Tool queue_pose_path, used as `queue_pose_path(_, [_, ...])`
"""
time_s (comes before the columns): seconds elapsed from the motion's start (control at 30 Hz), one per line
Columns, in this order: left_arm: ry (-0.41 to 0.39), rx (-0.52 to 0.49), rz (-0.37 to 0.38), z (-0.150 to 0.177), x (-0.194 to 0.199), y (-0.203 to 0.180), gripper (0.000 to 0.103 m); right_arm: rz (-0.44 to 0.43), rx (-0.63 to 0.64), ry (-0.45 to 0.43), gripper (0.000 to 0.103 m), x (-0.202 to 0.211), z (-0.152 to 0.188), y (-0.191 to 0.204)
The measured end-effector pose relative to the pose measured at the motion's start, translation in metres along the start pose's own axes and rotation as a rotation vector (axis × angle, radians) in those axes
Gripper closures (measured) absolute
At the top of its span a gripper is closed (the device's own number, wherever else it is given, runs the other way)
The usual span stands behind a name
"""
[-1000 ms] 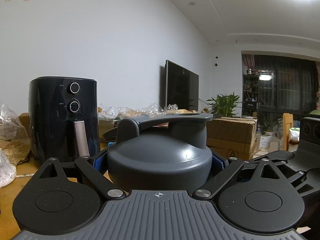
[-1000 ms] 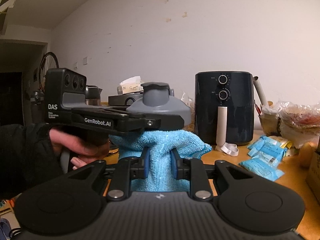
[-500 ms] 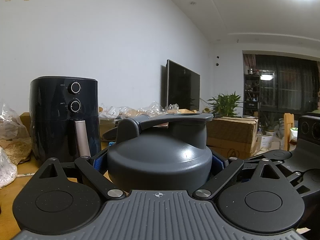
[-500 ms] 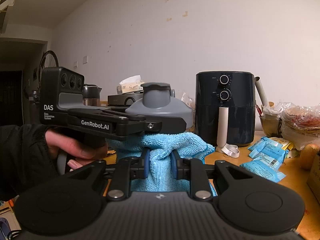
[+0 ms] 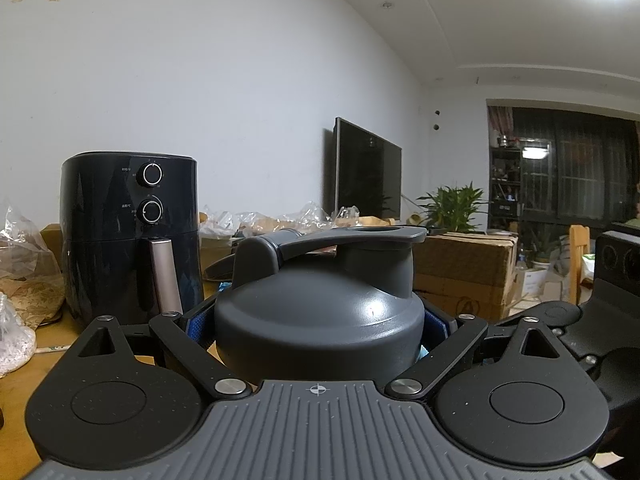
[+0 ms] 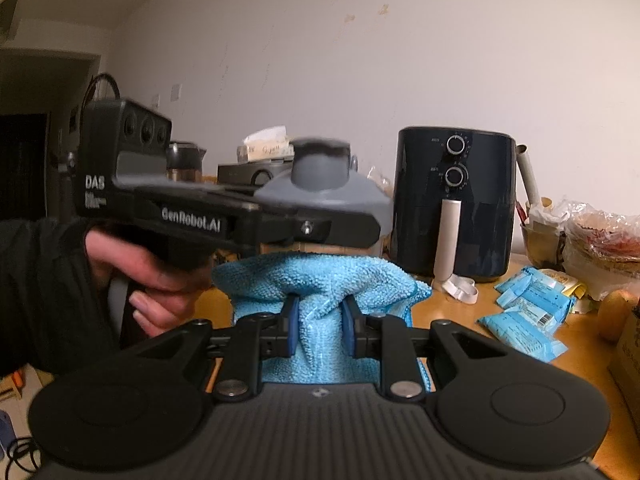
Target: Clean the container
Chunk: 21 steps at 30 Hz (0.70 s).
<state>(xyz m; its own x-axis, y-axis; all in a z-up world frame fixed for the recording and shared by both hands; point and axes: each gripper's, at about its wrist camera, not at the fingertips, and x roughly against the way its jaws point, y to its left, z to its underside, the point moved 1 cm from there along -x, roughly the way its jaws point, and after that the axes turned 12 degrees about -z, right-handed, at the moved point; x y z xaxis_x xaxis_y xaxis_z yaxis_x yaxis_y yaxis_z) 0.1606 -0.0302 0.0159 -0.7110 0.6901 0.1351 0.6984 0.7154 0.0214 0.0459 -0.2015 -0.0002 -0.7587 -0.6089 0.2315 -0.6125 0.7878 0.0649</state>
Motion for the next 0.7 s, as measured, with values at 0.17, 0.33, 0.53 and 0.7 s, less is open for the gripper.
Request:
queue_pose_path(0.17, [0.001,0.000,-0.001,0.000,0.000,0.000,0.008,-0.003,-0.004,0.032,0.085,-0.004,0.006,-0.001])
queue_pose_path(0.33, [0.003,0.000,-0.002,-0.002,-0.001,0.000,0.008,-0.003,-0.002,0.058,0.085,-0.008,0.012,-0.001])
queue_pose_path(0.53, [0.004,0.000,-0.005,-0.002,-0.002,-0.001,0.008,-0.009,-0.013,0.105,0.084,-0.015,0.020,-0.003])
queue_pose_path(0.7, [0.004,0.000,-0.005,-0.002,-0.002,-0.001,0.008,-0.012,-0.027,0.158,0.082,-0.023,0.026,-0.005])
